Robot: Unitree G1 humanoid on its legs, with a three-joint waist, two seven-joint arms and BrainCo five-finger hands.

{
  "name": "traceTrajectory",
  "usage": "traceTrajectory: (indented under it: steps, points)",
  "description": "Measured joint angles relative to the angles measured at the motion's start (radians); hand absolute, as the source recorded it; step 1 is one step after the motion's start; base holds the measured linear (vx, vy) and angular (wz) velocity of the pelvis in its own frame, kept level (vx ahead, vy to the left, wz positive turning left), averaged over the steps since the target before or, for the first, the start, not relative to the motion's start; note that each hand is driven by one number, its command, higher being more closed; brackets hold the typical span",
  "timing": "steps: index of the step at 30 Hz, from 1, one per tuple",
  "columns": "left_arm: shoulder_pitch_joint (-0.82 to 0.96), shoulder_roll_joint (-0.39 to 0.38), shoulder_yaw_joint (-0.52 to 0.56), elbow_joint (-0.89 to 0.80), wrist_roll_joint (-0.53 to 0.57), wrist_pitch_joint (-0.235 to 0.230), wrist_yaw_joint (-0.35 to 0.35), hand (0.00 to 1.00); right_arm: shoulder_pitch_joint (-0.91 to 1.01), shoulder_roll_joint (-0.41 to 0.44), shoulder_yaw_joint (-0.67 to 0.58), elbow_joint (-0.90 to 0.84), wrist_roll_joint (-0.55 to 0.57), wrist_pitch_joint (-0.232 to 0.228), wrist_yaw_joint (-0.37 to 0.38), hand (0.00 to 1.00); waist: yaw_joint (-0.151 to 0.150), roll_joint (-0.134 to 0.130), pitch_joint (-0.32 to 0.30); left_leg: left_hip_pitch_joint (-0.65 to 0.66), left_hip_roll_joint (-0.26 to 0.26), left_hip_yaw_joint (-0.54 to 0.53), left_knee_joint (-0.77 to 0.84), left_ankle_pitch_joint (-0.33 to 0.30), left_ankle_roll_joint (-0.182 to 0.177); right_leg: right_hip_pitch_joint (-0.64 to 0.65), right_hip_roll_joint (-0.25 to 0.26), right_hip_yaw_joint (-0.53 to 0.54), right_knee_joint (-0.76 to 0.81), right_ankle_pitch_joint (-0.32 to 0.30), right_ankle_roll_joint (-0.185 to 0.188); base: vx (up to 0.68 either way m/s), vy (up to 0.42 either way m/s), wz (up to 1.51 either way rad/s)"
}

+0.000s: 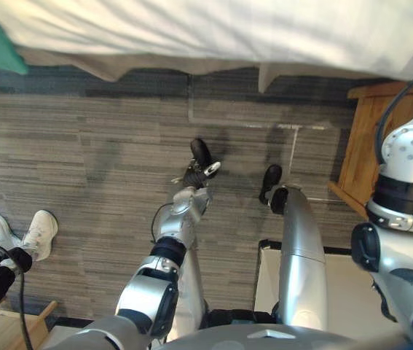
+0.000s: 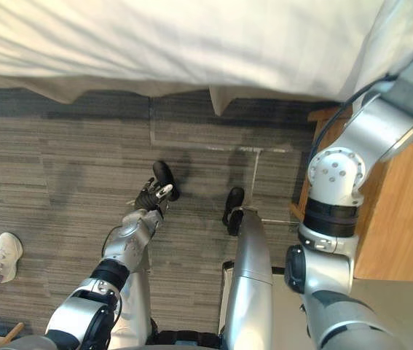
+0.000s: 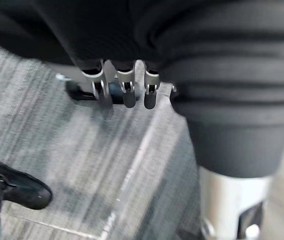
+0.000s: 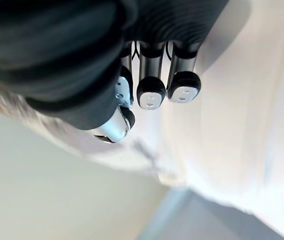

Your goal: Tidy the bed and pick cloth on bed and put in laundry

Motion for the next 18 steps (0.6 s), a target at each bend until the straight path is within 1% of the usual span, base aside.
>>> traceTrajectory:
  steps: [3, 4, 5, 6, 7, 8, 9, 11, 14, 16, 17, 18]
  points:
    - [-0.02, -0.012, 0.028, -0.001, -0.008, 0.002, 0.024, 0.0, 0.047, 0.013, -0.058, 0.03, 0.071, -0.006, 0.028, 1.0, -0.006, -0.001, 0.0, -0.07, 0.019, -0.001, 0.058, -0.011, 0.008, -0.077, 0.002, 0.013, 0.057, -0.003, -0.002, -0.08, -0.029, -0.12]
    - [-0.026, -0.011, 0.04, 0.0, -0.018, 0.003, 0.036, 0.0, 0.053, 0.014, -0.068, 0.069, 0.108, 0.003, 0.041, 1.0, -0.016, -0.002, 0.001, -0.104, 0.03, -0.005, 0.088, -0.017, 0.011, -0.112, 0.005, 0.02, 0.085, -0.003, -0.002, -0.12, -0.023, -0.21]
    - [-0.032, -0.011, 0.055, 0.0, -0.031, 0.003, 0.043, 0.0, 0.054, 0.012, -0.081, 0.103, 0.152, 0.02, 0.066, 1.0, -0.023, -0.002, 0.001, -0.136, 0.039, -0.006, 0.119, -0.028, 0.006, -0.147, 0.01, 0.027, 0.109, -0.003, -0.003, -0.1, -0.018, -0.23]
    - [-0.034, -0.011, 0.062, 0.0, -0.035, 0.003, 0.047, 0.0, 0.054, 0.011, -0.087, 0.117, 0.179, 0.026, 0.087, 1.0, -0.025, -0.002, 0.001, -0.153, 0.047, -0.006, 0.131, -0.033, 0.005, -0.165, 0.011, 0.029, 0.119, -0.004, -0.004, -0.1, -0.01, -0.24]
    - [-0.05, -0.01, 0.069, 0.0, -0.038, 0.003, 0.052, 0.0, 0.055, 0.011, -0.097, 0.142, 0.221, 0.041, 0.136, 1.0, -0.026, -0.003, 0.002, -0.181, 0.053, -0.006, 0.148, -0.035, 0.006, -0.197, 0.014, 0.034, 0.137, -0.005, -0.001, -0.1, -0.011, -0.12]
    - [-0.071, -0.009, 0.073, 0.011, -0.045, 0.01, 0.065, 0.0, 0.057, 0.011, -0.099, 0.168, 0.247, 0.053, 0.171, 1.0, -0.028, -0.006, 0.005, -0.197, 0.056, -0.005, 0.154, -0.037, 0.01, -0.22, 0.015, 0.042, 0.15, -0.005, 0.0, -0.13, -0.025, -0.09]
    - [-0.079, -0.007, 0.074, 0.01, -0.059, 0.016, 0.069, 0.0, 0.058, 0.012, -0.096, 0.19, 0.261, 0.071, 0.202, 1.0, -0.026, -0.007, 0.007, -0.203, 0.062, -0.002, 0.155, -0.034, 0.005, -0.232, 0.019, 0.045, 0.152, -0.001, -0.005, -0.1, -0.029, -0.05]
    - [-0.079, -0.012, 0.081, 0.01, -0.08, 0.016, 0.069, 0.0, 0.071, 0.016, -0.087, 0.222, 0.274, 0.086, 0.238, 1.0, -0.024, -0.007, 0.007, -0.202, 0.067, -0.001, 0.156, -0.026, -0.003, -0.232, 0.024, 0.047, 0.151, 0.008, -0.001, -0.07, -0.029, -0.1]
    - [-0.079, -0.029, 0.112, 0.014, -0.084, 0.01, 0.069, 0.0, 0.109, 0.05, -0.085, 0.251, 0.278, 0.108, 0.296, 1.0, -0.03, -0.007, 0.007, -0.187, 0.069, 0.002, 0.15, -0.02, 0.004, -0.219, 0.031, 0.053, 0.141, 0.019, -0.002, -0.03, -0.019, -0.08]
    - [-0.071, -0.034, 0.129, 0.019, -0.085, -0.004, 0.068, 0.0, 0.175, 0.095, -0.078, 0.289, 0.275, 0.139, 0.352, 1.0, -0.033, -0.007, 0.007, -0.142, 0.069, 0.011, 0.134, -0.019, 0.006, -0.18, 0.034, 0.057, 0.123, 0.027, -0.007, -0.01, -0.02, -0.11]
    - [-0.066, -0.035, 0.142, 0.02, -0.085, -0.008, 0.067, 0.0, 0.209, 0.114, -0.068, 0.31, 0.254, 0.159, 0.363, 1.0, -0.034, -0.008, 0.007, -0.111, 0.069, 0.018, 0.12, -0.018, 0.006, -0.151, 0.036, 0.057, 0.106, 0.031, -0.008, -0.02, -0.029, -0.15]
    - [-0.057, -0.034, 0.154, 0.02, -0.085, -0.015, 0.065, 0.0, 0.257, 0.136, -0.04, 0.347, 0.202, 0.193, 0.382, 1.0, -0.039, -0.009, 0.006, -0.064, 0.069, 0.03, 0.09, -0.013, 0.004, -0.107, 0.04, 0.056, 0.073, 0.039, -0.003, -0.02, -0.033, -0.18]
